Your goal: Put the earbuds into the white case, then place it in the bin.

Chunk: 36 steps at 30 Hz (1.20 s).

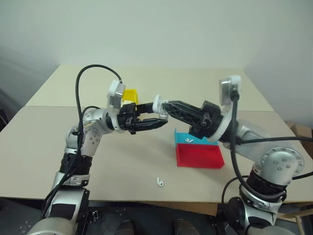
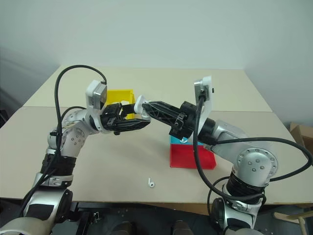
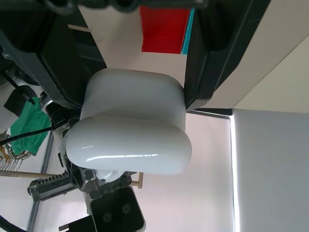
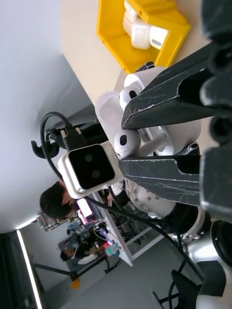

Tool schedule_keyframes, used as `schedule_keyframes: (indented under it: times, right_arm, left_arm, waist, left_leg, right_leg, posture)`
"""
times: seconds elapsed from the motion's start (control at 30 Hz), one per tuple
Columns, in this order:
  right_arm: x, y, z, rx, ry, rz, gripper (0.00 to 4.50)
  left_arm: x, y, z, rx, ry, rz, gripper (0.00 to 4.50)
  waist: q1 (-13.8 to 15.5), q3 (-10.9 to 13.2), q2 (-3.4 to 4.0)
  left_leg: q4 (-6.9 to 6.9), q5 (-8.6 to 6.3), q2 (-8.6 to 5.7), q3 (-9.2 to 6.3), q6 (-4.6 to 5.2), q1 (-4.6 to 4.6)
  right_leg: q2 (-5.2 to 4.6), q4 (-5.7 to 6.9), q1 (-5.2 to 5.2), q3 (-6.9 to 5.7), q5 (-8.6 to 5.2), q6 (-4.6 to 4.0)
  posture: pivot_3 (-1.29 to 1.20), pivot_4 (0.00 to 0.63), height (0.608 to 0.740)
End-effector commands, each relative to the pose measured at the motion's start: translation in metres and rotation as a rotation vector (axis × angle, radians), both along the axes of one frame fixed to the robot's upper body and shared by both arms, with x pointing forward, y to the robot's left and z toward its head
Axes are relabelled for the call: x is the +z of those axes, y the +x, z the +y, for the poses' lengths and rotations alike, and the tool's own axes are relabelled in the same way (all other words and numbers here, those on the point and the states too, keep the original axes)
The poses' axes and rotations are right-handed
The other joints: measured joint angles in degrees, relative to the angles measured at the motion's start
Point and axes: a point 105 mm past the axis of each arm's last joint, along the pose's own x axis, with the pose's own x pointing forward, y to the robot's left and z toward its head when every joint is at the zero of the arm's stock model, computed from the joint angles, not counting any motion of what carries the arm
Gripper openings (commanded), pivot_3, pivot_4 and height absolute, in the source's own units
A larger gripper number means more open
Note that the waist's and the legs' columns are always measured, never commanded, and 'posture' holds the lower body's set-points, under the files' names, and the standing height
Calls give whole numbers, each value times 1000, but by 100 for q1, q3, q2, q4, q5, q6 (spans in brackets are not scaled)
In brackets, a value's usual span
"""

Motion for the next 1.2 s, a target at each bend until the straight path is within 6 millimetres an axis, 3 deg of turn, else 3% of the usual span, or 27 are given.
schedule_keyframes:
  times: [0.03, 0.27, 0.5, 0.97, 1.07, 1.2]
  right_arm:
    - [4, -3, 2, 1, 2, -38, 640]
    - [1, -5, 5, 19, -32, -62, 640]
    - [-1, -5, 4, 16, -63, -85, 2943]
    - [11, -23, -9, 101, -90, -166, 2943]
    - [12, -15, -15, 50, -163, -216, 2327]
    - [17, 2, -26, -34, -284, -295, 917]
  left_arm:
    - [15, -7, 1, -8, -18, -69, 2770]
    - [14, -8, 2, -1, -20, -71, 2770]
    - [15, -7, 4, 9, -21, -74, 2770]
    - [7, 1, 5, 47, -5, -52, 2770]
    - [-3, 4, 0, 63, 9, -35, 2770]
    - [-16, 9, -7, 100, 48, -66, 2770]
  waist:
    - [1, 0, 0]
    - [3, 0, 0]
    - [4, 0, 0]
    - [11, 1, -1]
    - [14, 1, -1]
    - [20, 1, -2]
  left_leg:
    - [0, 0, 0, 0, 0, 0]
    - [0, 0, 0, 0, 0, -1]
    - [0, 0, 0, 0, 0, -1]
    - [0, -1, 0, 0, 1, -2]
    - [0, 0, -1, 0, 1, -1]
    - [1, -1, -2, 1, 1, -1]
  right_leg:
    - [0, 0, 0, 0, 0, 0]
    - [0, -2, 0, 1, 0, 1]
    - [0, -2, 0, 0, 0, 1]
    - [0, -6, 0, 1, -1, 1]
    - [0, -6, 1, 1, -1, 1]
    - [-1, -8, 1, 1, -1, 1]
  posture:
    - [0, 150, 740]
    - [0, 150, 740]
    - [0, 150, 740]
    - [0, 150, 740]
    - [0, 150, 740]
    - [0, 150, 740]
